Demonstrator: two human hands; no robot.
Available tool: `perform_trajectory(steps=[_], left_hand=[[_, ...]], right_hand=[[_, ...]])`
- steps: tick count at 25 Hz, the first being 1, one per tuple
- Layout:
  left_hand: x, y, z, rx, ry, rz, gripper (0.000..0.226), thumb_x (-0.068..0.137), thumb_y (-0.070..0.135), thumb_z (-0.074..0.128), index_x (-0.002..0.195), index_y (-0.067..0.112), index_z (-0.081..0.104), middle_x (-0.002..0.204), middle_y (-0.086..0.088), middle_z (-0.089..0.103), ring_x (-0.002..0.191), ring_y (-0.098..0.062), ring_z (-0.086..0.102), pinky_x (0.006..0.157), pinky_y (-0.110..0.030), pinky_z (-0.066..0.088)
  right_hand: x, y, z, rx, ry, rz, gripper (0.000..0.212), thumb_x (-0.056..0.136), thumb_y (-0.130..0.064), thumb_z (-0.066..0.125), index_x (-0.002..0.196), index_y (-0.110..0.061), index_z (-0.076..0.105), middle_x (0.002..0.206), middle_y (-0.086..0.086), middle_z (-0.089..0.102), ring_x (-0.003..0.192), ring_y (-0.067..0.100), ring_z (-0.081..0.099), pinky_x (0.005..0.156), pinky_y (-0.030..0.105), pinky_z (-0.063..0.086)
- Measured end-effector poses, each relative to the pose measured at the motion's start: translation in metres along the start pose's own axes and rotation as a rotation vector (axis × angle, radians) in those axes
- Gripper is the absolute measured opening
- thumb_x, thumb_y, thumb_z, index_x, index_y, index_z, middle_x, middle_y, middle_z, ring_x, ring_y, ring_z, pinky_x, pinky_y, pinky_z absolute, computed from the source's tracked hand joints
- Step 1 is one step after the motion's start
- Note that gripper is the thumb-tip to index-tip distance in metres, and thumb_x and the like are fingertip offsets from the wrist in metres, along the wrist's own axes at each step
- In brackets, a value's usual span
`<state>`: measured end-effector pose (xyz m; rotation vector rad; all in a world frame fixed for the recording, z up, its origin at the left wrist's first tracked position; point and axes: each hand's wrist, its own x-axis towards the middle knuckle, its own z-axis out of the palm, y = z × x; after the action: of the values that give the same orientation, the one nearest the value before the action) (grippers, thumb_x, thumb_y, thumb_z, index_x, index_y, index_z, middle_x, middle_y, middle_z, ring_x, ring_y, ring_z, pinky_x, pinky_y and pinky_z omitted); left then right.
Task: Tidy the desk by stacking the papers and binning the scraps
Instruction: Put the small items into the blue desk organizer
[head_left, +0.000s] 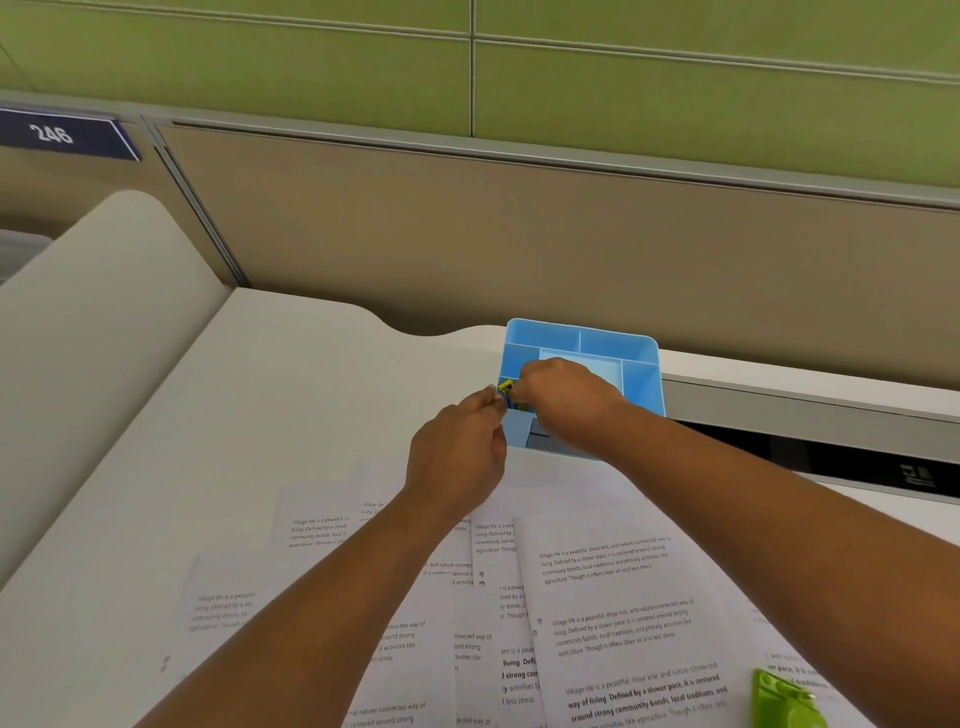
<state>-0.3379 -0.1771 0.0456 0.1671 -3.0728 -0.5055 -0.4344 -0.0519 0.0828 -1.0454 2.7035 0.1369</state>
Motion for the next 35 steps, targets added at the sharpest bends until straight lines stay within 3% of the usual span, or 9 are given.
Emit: perform_trajectory(steps=[7,10,13,16,19,21,23,30,35], left_hand=[[-0.013,0.008,-0.012,0.036,-0.078,-0.009,0.058,0.106,0.036,0.046,0.159,0.027,0.026,0.166,0.005,0.025,0.14,-0.021,0.046,0.107,-0.034,0.045],[-0.051,0.03,-0.006,-0.073,-0.034,-0.003,0.058,0.104,0.036,0.051,0.157,0.025,0.031,0.163,0.003,0.03,0.141,-0.019,0.044,0.11,-0.034,0.044],[-0.115,0.06,0.021,-0.217,-0.171,0.136,0.052,0.103,0.035,0.051,0.153,0.024,0.041,0.157,0.004,0.04,0.138,-0.017,0.044,0.112,-0.03,0.039],[-0.176,0.088,0.052,-0.289,-0.319,0.252,0.052,0.101,0.037,0.055,0.15,0.023,0.045,0.152,0.006,0.045,0.135,-0.016,0.045,0.109,-0.022,0.032],[-0.208,0.105,0.078,-0.18,-0.441,0.275,0.06,0.099,0.044,0.057,0.154,0.027,0.039,0.162,0.005,0.03,0.149,-0.022,0.027,0.12,-0.032,0.022],[-0.217,0.108,0.087,0.022,-0.519,0.253,0.068,0.098,0.052,0.054,0.158,0.035,0.027,0.169,0.005,0.008,0.156,-0.025,0.003,0.124,-0.045,0.008],[-0.219,0.111,0.088,0.116,-0.584,0.232,0.073,0.097,0.057,0.052,0.159,0.039,0.019,0.17,0.006,-0.005,0.156,-0.027,-0.007,0.123,-0.05,0.005],[-0.214,0.119,0.072,0.151,-0.699,0.226,0.083,0.093,0.054,0.061,0.16,0.039,0.015,0.17,0.008,-0.008,0.156,-0.027,-0.009,0.123,-0.05,0.017],[-0.211,0.117,0.067,0.145,-0.748,0.22,0.084,0.093,0.054,0.061,0.16,0.041,0.013,0.169,0.01,-0.011,0.156,-0.024,-0.012,0.123,-0.051,0.018]], right_hand=[[-0.104,0.019,0.019,0.284,0.233,0.048,0.038,0.097,-0.001,0.056,0.133,-0.013,0.063,0.132,0.006,0.061,0.118,0.026,0.059,0.1,0.038,0.051],[-0.179,0.024,0.049,0.393,0.229,0.138,0.034,0.099,-0.002,0.054,0.129,-0.012,0.067,0.132,0.007,0.065,0.118,0.026,0.062,0.103,0.034,0.048],[-0.257,0.028,0.088,0.515,0.196,0.236,0.031,0.097,-0.001,0.057,0.123,-0.01,0.071,0.127,0.007,0.068,0.115,0.025,0.065,0.102,0.026,0.044],[-0.329,0.033,0.127,0.611,0.178,0.351,0.028,0.092,-0.005,0.063,0.118,-0.009,0.073,0.119,0.008,0.07,0.109,0.027,0.067,0.099,0.034,0.05],[-0.377,0.03,0.153,0.63,0.144,0.456,0.037,0.087,-0.015,0.073,0.124,-0.012,0.068,0.123,0.009,0.063,0.108,0.029,0.063,0.094,0.039,0.052],[-0.389,0.023,0.165,0.622,0.145,0.513,0.051,0.085,-0.025,0.076,0.133,-0.015,0.061,0.135,0.005,0.055,0.117,0.027,0.057,0.097,0.038,0.05],[-0.39,0.017,0.169,0.65,0.146,0.559,0.065,0.086,-0.033,0.075,0.144,-0.016,0.05,0.148,0.0,0.043,0.127,0.024,0.051,0.101,0.036,0.048],[-0.367,0.025,0.17,0.66,0.026,0.515,0.092,0.089,-0.038,0.072,0.16,-0.025,0.015,0.168,-0.001,0.012,0.143,0.029,0.039,0.111,0.043,0.043],[-0.353,0.044,0.171,0.683,-0.026,0.491,0.098,0.079,-0.038,0.082,0.158,-0.028,0.023,0.158,-0.004,0.023,0.129,0.027,0.051,0.101,0.039,0.051]])
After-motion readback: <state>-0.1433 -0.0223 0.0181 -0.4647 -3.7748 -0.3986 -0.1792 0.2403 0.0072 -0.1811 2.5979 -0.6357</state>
